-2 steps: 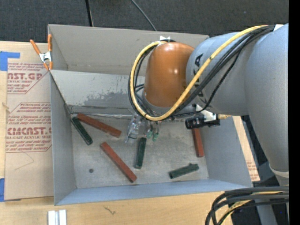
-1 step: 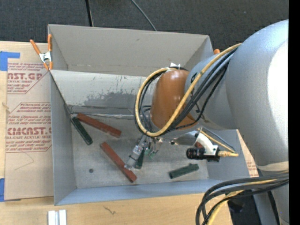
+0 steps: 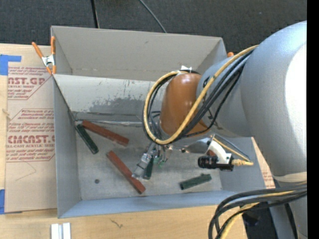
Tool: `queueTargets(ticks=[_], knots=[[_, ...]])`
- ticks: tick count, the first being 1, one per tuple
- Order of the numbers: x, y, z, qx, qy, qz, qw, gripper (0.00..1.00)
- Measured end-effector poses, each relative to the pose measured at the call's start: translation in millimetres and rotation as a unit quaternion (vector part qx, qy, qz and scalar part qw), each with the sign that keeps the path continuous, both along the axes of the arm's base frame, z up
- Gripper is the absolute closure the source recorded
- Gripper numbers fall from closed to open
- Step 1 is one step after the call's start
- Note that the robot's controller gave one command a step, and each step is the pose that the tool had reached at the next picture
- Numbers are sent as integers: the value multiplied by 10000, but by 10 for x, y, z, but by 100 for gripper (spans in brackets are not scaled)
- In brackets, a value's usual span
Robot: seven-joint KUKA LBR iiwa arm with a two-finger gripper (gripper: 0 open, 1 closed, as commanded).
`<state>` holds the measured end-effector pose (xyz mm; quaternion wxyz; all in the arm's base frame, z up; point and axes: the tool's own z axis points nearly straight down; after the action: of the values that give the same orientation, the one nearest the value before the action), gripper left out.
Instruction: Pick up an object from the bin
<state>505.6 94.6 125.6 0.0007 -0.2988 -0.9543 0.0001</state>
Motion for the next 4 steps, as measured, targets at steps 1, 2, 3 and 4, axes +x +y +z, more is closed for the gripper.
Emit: queueTargets(ticks=[1, 2, 3, 4], knots=[[-130, -347, -250, 0, -10, 366, 9993, 0], [-64, -546, -560, 0, -4, 854, 9963, 100], [-66, -545, -562, 3, 0, 853, 9964, 0], [-66, -545, -562, 3, 0, 853, 9964, 0]])
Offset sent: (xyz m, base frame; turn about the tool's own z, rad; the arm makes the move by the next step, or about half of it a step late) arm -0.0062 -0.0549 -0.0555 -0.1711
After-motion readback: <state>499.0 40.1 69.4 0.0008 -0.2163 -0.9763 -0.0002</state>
